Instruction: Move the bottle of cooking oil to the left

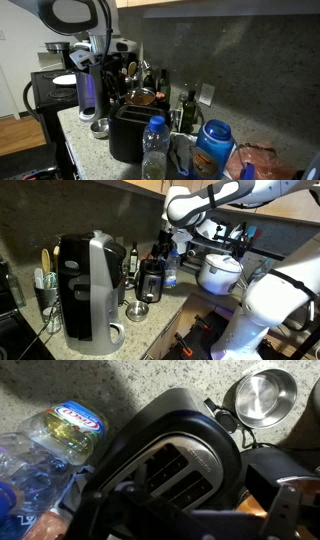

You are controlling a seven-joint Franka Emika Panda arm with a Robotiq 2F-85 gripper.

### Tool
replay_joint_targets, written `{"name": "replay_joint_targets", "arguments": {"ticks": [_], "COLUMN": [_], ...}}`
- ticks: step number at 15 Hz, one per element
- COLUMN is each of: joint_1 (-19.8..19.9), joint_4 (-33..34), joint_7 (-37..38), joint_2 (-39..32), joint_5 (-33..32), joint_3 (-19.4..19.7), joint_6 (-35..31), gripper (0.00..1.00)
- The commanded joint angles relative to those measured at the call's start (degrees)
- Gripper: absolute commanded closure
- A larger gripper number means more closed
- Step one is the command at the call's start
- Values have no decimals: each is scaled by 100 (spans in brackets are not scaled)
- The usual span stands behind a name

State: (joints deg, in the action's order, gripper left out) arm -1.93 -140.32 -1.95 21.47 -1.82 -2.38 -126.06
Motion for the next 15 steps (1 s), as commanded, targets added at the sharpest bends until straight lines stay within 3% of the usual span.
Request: {"name": "replay_joint_targets", "arguments": {"ticks": [1, 4, 5, 9, 15], "joint_1": [-16, -39, -128, -362, -596], "joint_4": [10, 325, -108, -511, -748], "joint_7": [7, -248, -223, -314, -146], "joint_2": [-1, -284, 256, 1120, 2899], "joint_5": [-7, -14, 5, 19, -155], "joint_3": [14, 68, -26, -135, -379], "joint_6": [14, 108, 172, 708, 2665], "gripper": [0, 0, 0, 0, 0]}}
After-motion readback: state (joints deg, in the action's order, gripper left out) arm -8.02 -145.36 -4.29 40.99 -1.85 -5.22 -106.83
